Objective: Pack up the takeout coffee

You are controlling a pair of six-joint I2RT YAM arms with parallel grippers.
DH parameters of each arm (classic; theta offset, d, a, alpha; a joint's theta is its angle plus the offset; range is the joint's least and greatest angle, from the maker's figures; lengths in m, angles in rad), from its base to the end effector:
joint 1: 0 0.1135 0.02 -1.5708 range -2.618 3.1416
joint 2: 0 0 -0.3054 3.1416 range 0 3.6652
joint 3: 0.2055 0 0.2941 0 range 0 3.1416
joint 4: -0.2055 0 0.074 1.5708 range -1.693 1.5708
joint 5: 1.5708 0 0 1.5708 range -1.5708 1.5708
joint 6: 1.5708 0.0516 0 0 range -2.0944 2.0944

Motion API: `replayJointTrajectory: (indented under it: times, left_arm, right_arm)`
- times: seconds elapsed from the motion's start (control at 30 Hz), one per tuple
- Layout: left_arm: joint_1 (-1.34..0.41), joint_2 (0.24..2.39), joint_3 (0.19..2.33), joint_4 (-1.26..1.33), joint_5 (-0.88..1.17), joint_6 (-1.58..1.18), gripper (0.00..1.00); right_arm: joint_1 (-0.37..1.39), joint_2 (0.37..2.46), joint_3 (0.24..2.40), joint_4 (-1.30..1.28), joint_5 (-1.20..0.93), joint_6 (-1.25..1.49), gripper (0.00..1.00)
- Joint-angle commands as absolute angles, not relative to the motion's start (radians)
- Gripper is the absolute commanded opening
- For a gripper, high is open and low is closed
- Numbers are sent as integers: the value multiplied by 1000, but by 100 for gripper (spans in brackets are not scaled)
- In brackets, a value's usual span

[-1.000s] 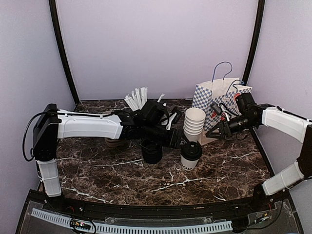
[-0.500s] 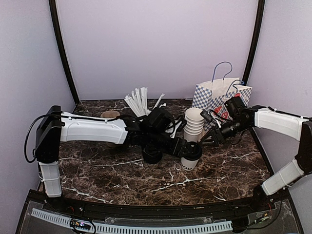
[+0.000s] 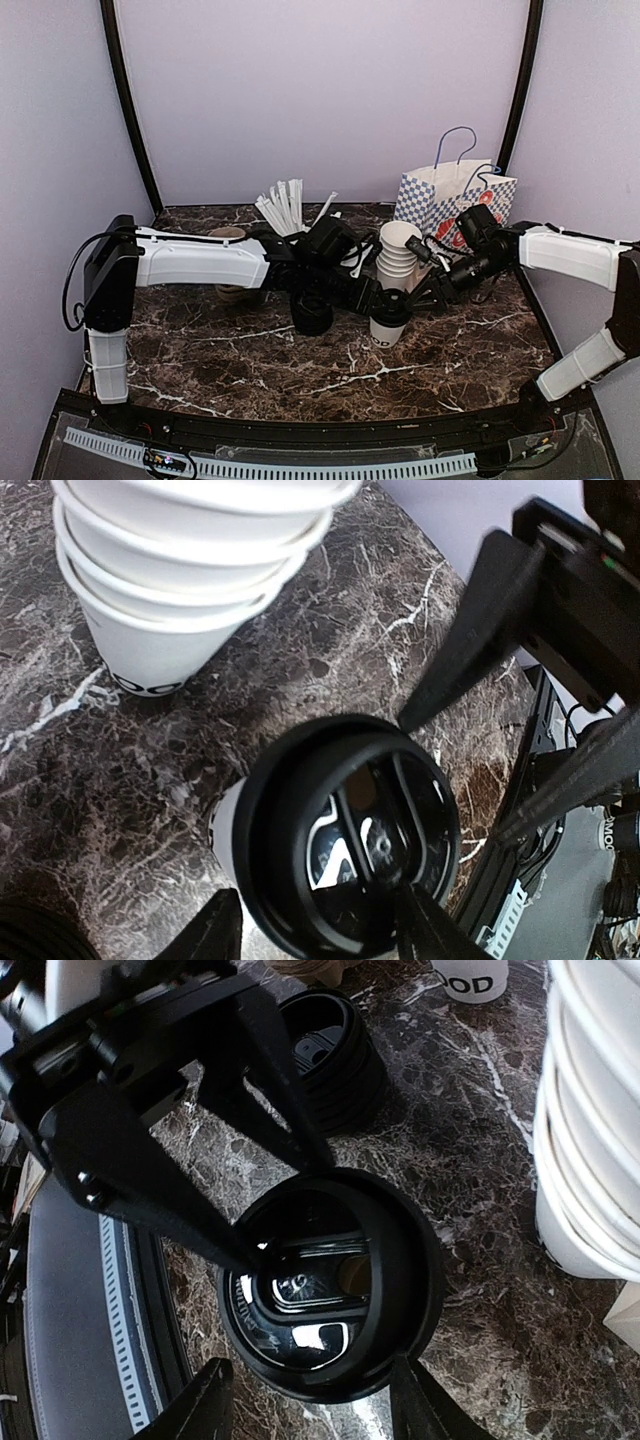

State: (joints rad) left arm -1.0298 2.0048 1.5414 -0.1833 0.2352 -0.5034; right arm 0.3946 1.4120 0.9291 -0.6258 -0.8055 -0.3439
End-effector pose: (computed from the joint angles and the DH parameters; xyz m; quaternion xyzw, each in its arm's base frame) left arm 0.2636 -0.4621 0.2408 0.2818 0.8447 -0.3828 0.2460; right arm 0.2659 0.1510 0.2363 -0.4069 0.8028 0.3867 0.2009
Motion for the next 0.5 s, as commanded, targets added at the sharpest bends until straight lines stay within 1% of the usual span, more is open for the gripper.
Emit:
replayJointTrajectory:
  times: [0.0,0.27,0.33,0.47]
  left_arm:
    - [-1001,2016,1571,-215,239,-469,54]
    - [-976,2038,1591,-201,264,-445,52]
    - [-975,2035,1602,-204,269,-431,53]
    - [-974,2023,1624,-217,282,-405,57]
  right_arm:
    - [423,1387,917,-668,-820,-388,53]
    - [432,1400,961,-813,-891,-490,52]
    - [432,1418,989,-878,-893,-530,50]
    - [420,1419,1015,-923,-913,-546,48]
